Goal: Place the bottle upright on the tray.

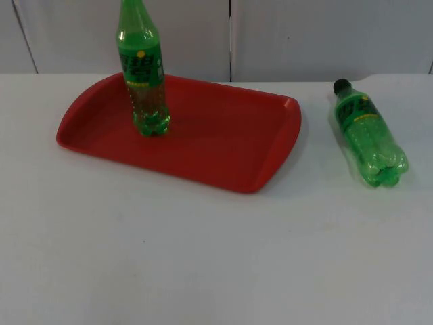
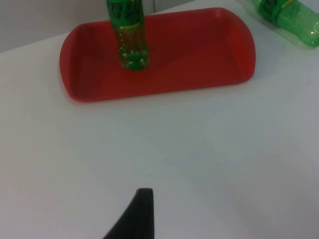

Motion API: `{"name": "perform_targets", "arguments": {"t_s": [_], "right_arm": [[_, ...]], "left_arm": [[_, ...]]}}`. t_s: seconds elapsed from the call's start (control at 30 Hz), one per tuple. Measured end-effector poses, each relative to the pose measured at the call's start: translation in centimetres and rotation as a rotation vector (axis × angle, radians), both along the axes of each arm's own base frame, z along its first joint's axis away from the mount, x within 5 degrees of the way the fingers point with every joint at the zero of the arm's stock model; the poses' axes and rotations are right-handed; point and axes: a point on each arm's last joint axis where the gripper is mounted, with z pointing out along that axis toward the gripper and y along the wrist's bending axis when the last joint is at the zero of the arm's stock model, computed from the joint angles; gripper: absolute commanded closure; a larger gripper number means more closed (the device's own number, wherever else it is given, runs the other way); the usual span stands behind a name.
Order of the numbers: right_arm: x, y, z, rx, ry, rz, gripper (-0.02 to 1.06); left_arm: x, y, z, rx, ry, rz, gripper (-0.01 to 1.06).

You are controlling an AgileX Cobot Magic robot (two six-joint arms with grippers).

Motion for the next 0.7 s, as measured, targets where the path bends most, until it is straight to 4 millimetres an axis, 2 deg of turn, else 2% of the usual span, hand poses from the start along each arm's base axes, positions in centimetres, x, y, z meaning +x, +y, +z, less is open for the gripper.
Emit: {"name": "perform_targets", "arguments": {"t_s": [0.3,0.43,0.6,0.63,0.67,0.7], "right_arm": [[-0.1,0.0,0.1,-0.001,-0.005,0.001,0.01],[0.2,0.0,1.3,-0.001,0.0,0.001,0.01],[2.9,0.0,3.0,0.0,0.092,0.002,0.01],[2.9,0.0,3.0,0.0,0.092,0.002,0.01],[4.0,-0.1,3.4,0.0,0.126,0.003,0.01],[4.3,-0.1,3.4,0.0,0.133,0.003,0.01]], "left_arm": [[0.0,0.0,0.0,0.0,0.0,0.0,0.0],[0.0,0.0,0.0,0.0,0.0,0.0,0.0],[0.0,0.0,0.0,0.0,0.0,0.0,0.0],[0.0,0.0,0.0,0.0,0.0,0.0,0.0],[0.0,0.0,0.0,0.0,0.0,0.0,0.0],[0.0,0.0,0.0,0.0,0.0,0.0,0.0]]}}
